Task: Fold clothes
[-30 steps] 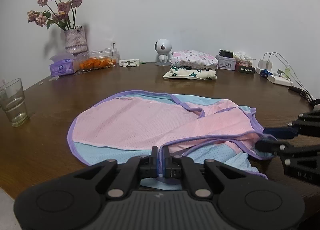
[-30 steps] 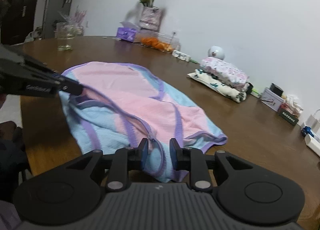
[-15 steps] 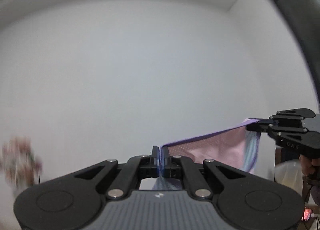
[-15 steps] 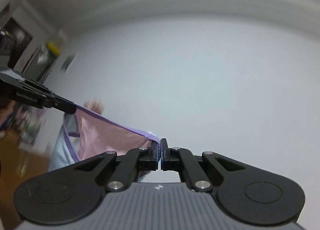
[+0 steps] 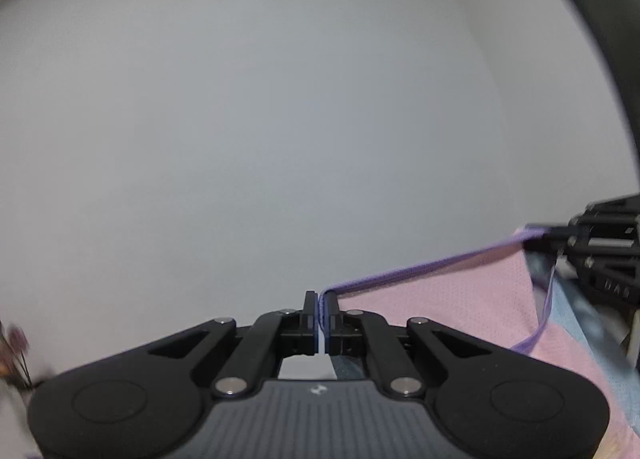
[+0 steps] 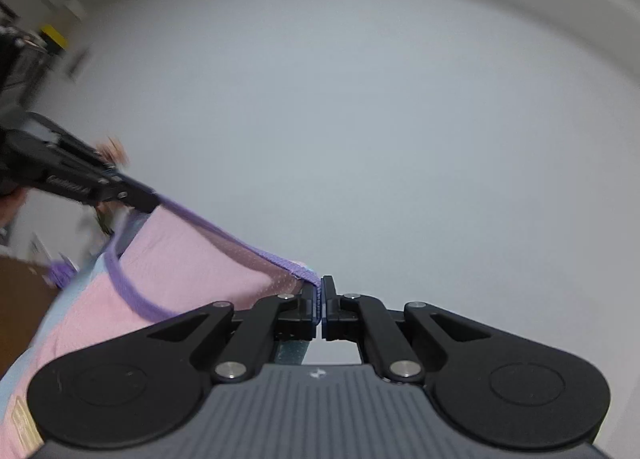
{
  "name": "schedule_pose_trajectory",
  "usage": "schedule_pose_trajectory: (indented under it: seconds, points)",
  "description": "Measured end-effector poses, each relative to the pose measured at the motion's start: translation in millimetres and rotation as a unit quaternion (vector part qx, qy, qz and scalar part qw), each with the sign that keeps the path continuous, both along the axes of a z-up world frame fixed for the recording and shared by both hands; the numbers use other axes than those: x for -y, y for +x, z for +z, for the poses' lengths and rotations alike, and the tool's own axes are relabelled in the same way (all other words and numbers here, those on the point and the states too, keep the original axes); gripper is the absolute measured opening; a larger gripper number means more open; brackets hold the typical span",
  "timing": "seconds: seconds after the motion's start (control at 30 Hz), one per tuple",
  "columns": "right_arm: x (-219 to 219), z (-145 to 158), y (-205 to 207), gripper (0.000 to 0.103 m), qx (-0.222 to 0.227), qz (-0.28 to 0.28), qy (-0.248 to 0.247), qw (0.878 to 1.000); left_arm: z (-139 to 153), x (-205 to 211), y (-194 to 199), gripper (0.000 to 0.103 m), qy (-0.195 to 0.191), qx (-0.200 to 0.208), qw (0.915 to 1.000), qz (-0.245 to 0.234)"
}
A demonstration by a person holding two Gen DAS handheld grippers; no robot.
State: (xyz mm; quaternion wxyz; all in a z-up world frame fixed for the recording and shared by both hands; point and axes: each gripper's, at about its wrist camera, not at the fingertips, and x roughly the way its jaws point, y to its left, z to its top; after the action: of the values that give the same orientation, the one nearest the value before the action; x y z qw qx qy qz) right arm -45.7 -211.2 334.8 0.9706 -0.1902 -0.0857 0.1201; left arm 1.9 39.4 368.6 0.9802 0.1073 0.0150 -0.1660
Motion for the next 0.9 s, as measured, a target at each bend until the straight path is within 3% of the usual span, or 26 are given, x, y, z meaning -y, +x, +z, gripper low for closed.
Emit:
schedule_pose_trajectory:
  seconds: [0.07, 0.13, 0.27, 0.33, 0.4, 0.47, 0.5, 0.57, 0.63, 0.7, 0.73, 0.77, 0.8, 0.83, 0.87, 0.9]
  points:
    - [0.6, -17.3, 44.5, 0.001, -0.013, -0.029, 0.015, 0.999, -4.4, 13.8, 30.5, 0.001, 0.007, 0.0, 0.9999, 0.012]
    - [0.0, -15.5, 62.9, 0.001, 0.004, -0.047, 0.034, 0.998, 12.1, 21.9, 30.9, 0.001, 0.012, 0.034, 0.9992, 0.018]
    - [-4.4, 17.4, 24.0, 0.001, 0.103, -0.05, 0.032, 0.993, 62.7, 21.9, -29.3, 0.001, 0.005, 0.142, 0.9897, 0.018]
    - [-5.5, 27.9, -9.0, 0.001, 0.147, -0.048, 0.02, 0.988, 69.1, 18.4, -60.5, 0.001, 0.009, 0.169, 0.9855, 0.011]
    - [-4.2, 18.1, -34.0, 0.001, 0.148, -0.044, 0.007, 0.988, 55.7, 15.2, -87.9, 0.001, 0.025, 0.18, 0.9834, 0.004]
    - [-2.4, -2.5, -54.2, 0.001, 0.132, -0.042, -0.009, 0.99, 24.3, 13.3, -104.2, 0.001, 0.05, 0.162, 0.9855, -0.001]
    - [-1.5, -13.1, -64.2, 0.001, 0.123, -0.042, -0.017, 0.991, 0.2, 12.2, -108.3, 0.001, 0.057, 0.136, 0.989, -0.006]
    - [0.8, -57.9, -74.8, 0.001, 0.063, -0.037, -0.038, 0.997, -53.4, 9.7, -114.0, 0.002, 0.067, 0.073, 0.9949, -0.018]
    - [2.1, -115.2, -77.9, 0.001, -0.035, -0.017, -0.05, 0.998, -125.4, 5.0, -112.4, 0.003, 0.063, -0.024, 0.997, -0.039]
    - [11.7, -179.2, -68.5, 0.006, -0.173, 0.035, -0.034, 0.984, -199.7, -3.8, -103.6, 0.008, 0.034, -0.134, 0.9884, -0.061]
    - [18.4, -210.1, -62.5, 0.017, -0.245, 0.068, -0.015, 0.967, -224.0, -12.0, -94.9, 0.008, -0.002, -0.181, 0.9818, -0.058]
    - [30.1, -231.4, -57.6, 0.04, -0.288, 0.101, 0.028, 0.952, -245.6, -21.0, -85.3, 0.008, -0.042, -0.224, 0.9723, -0.052]
    - [41.7, -252.2, -52.8, 0.053, -0.329, 0.132, 0.07, 0.933, -267.1, -30.0, -75.8, 0.008, -0.081, -0.267, 0.9593, -0.046]
    - [50.7, -261.1, -52.7, 0.073, -0.333, 0.13, 0.118, 0.926, -288.6, -39.0, -66.2, 0.01, -0.121, -0.308, 0.9428, -0.039]
    - [60.3, -264.6, -48.9, 0.087, -0.321, 0.123, 0.158, 0.926, -293.5, -43.7, -58.8, 0.017, -0.143, -0.316, 0.9374, -0.032]
    - [71.0, -263.6, -40.3, 0.094, -0.293, 0.115, 0.197, 0.928, -292.7, -47.0, -52.2, 0.026, -0.159, -0.312, 0.9362, -0.025]
